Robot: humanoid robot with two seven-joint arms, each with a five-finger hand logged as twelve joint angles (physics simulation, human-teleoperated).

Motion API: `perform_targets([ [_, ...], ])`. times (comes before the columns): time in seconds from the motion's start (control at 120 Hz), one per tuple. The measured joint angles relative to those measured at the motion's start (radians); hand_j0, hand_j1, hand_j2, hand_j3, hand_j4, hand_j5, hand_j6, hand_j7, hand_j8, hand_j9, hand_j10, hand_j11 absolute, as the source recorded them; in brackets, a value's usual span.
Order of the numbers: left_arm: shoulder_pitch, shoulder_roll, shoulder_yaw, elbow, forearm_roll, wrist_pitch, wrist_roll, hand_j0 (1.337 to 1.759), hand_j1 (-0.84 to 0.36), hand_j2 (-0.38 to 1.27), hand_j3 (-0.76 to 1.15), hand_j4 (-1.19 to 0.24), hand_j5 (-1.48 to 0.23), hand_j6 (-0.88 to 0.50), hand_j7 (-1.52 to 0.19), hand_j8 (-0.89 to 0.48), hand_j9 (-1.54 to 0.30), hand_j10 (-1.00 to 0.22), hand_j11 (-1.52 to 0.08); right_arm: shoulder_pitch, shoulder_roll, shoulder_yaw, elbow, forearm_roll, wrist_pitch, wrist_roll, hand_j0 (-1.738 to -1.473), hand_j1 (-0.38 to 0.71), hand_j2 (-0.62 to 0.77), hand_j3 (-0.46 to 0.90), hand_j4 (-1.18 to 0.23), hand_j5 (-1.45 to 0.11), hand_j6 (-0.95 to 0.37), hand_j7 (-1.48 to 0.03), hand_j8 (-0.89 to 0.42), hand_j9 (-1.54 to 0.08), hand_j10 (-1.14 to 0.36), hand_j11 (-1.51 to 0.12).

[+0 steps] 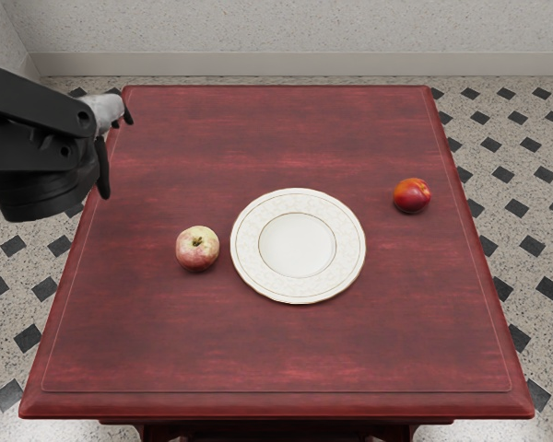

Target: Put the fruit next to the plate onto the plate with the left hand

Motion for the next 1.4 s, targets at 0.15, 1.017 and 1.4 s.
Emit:
perform_targets([
  [0.15, 0.000, -0.092, 0.003, -0.007, -0.004, 0.011, 0.027, 1.658, 0.05, 0.05, 0.00, -0.25, -0.32, -0.25, -0.32, -0.25, -0.32, -0.25, -0.32, 0.000, 0.000, 0.000, 0.000, 0.000, 0.000, 0.000, -1.658, -0.31, -0.01, 0.00, -0.04, -0.05, -0.04, -0.05, -0.04, -0.05, -0.04, -0.05],
  [1.017, 0.024, -0.282, -0.060, -0.002, -0.099, 0.012, 0.052, 1.658, 0.05, 0.05, 0.00, -0.25, -0.32, -0.25, -0.32, -0.25, -0.32, -0.25, -0.32, 0.000, 0.000, 0.000, 0.000, 0.000, 0.000, 0.000, -1.658, -0.31, -0.01, 0.00, -0.04, -0.05, -0.04, -0.05, -0.04, -0.05, -0.04, -0.05],
  [1.4, 0.095, -0.282, -0.117, 0.095, -0.086, -0.055, 0.002, 1.658, 0.05, 0.05, 0.00, -0.25, -0.32, -0.25, -0.32, -0.25, -0.32, -0.25, -0.32, 0.000, 0.000, 0.000, 0.000, 0.000, 0.000, 0.000, -1.658, -0.31, -0.01, 0.00, -0.04, -0.05, -0.04, -0.05, -0.04, -0.05, -0.04, -0.05],
])
